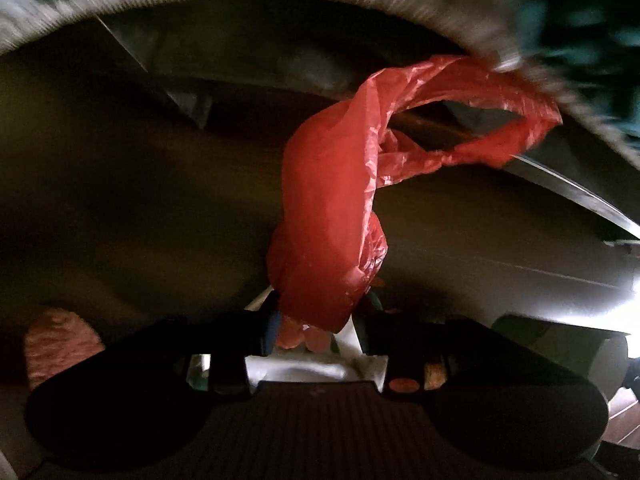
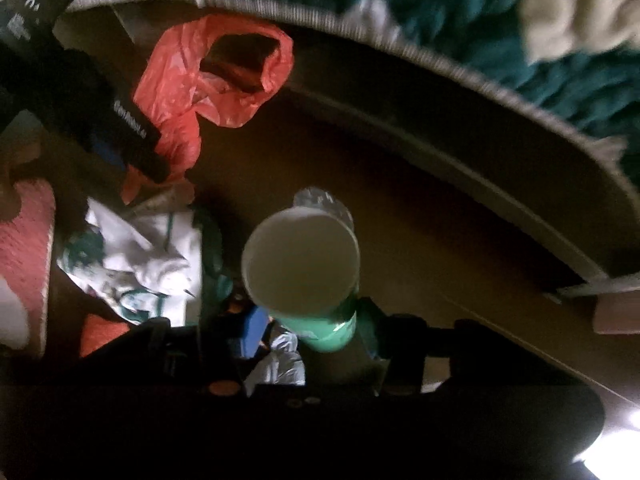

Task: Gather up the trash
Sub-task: 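Grasp the red plastic bag with the left gripper while the right grasps the green cup, then lift the red bag and green cup up to the teal wastebasket, then open both grippers over the wastebasket to drop the bag and cup, then withdraw both grippers and lower them toward the trash on the floor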

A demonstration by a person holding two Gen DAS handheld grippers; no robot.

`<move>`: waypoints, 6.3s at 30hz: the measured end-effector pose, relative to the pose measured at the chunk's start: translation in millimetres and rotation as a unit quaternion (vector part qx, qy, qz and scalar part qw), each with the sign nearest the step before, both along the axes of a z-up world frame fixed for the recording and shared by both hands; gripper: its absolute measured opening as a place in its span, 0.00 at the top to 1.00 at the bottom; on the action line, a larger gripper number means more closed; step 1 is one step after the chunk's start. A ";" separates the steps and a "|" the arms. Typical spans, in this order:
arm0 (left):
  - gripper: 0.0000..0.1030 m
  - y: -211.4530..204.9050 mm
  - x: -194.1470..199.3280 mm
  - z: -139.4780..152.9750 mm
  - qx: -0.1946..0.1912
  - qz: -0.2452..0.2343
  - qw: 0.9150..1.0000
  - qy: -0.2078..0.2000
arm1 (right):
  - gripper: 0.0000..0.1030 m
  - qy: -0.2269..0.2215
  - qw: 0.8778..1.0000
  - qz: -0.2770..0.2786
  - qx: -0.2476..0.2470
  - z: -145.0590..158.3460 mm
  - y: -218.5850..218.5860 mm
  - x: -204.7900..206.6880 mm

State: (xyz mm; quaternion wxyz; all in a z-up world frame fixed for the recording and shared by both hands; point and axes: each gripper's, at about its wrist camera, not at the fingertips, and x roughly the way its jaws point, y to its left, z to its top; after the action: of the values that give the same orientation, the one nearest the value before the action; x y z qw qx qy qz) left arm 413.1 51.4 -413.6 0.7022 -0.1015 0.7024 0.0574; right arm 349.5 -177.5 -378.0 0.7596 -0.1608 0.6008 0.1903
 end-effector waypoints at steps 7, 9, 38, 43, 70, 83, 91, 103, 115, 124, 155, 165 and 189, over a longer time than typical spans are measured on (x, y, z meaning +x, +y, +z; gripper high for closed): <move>0.65 6.3 -30.9 70.5 -0.004 0.000 1.000 -0.029 | 0.54 -0.040 0.999 -0.030 0.013 69.7 1.6 -24.5; 0.65 4.9 -34.2 98.6 -0.002 -0.006 0.999 -0.039 | 0.54 -0.054 0.997 -0.041 0.027 90.4 2.0 -34.4; 0.66 17.8 -176.9 392.4 -0.022 0.011 0.968 -0.251 | 0.55 -0.269 0.956 -0.024 0.112 398.4 14.2 -175.1; 0.66 17.2 -173.9 449.5 -0.022 0.002 0.952 -0.305 | 0.55 -0.322 0.940 -0.008 0.112 446.3 22.9 -166.2; 0.66 17.8 -19.7 632.1 0.033 -0.036 0.904 -0.425 | 0.56 -0.432 0.891 -0.020 0.137 576.0 79.6 -4.7; 0.66 15.9 100.4 574.4 0.069 -0.054 0.923 -0.375 | 0.56 -0.368 0.920 -0.035 0.133 514.6 107.4 111.7; 0.66 12.7 139.1 525.7 0.088 -0.083 0.935 -0.334 | 0.56 -0.311 0.943 -0.024 0.114 469.4 111.9 146.4; 0.64 3.4 162.7 485.0 0.117 -0.110 0.951 -0.264 | 0.55 -0.274 0.959 0.014 0.070 452.8 129.7 158.0; 0.49 -3.2 148.3 493.0 0.102 -0.112 0.951 -0.270 | 0.44 -0.285 0.957 0.020 0.053 471.3 127.8 143.0; 0.31 0.4 104.4 511.0 0.099 -0.099 0.944 -0.297 | 0.39 -0.305 0.950 0.012 0.060 502.7 113.0 105.5; 0.22 -13.7 -130.3 595.2 0.074 -0.103 0.911 -0.393 | 0.06 -0.349 0.924 -0.034 0.156 544.6 27.9 -121.9; 0.22 -34.5 -208.0 541.8 0.087 -0.118 0.901 -0.408 | 0.00 -0.360 0.900 -0.171 0.178 444.3 -16.8 -215.1; 0.02 -20.7 -199.1 374.9 0.040 -0.081 0.948 -0.305 | 0.00 -0.263 0.949 -0.140 0.104 324.5 -39.0 -196.0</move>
State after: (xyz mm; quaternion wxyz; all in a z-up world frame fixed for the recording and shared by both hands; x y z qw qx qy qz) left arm 214.0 30.7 -38.7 0.8885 -0.0288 0.4580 -0.0056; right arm 153.5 -216.5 -53.5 0.9220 -0.0396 0.3735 0.0944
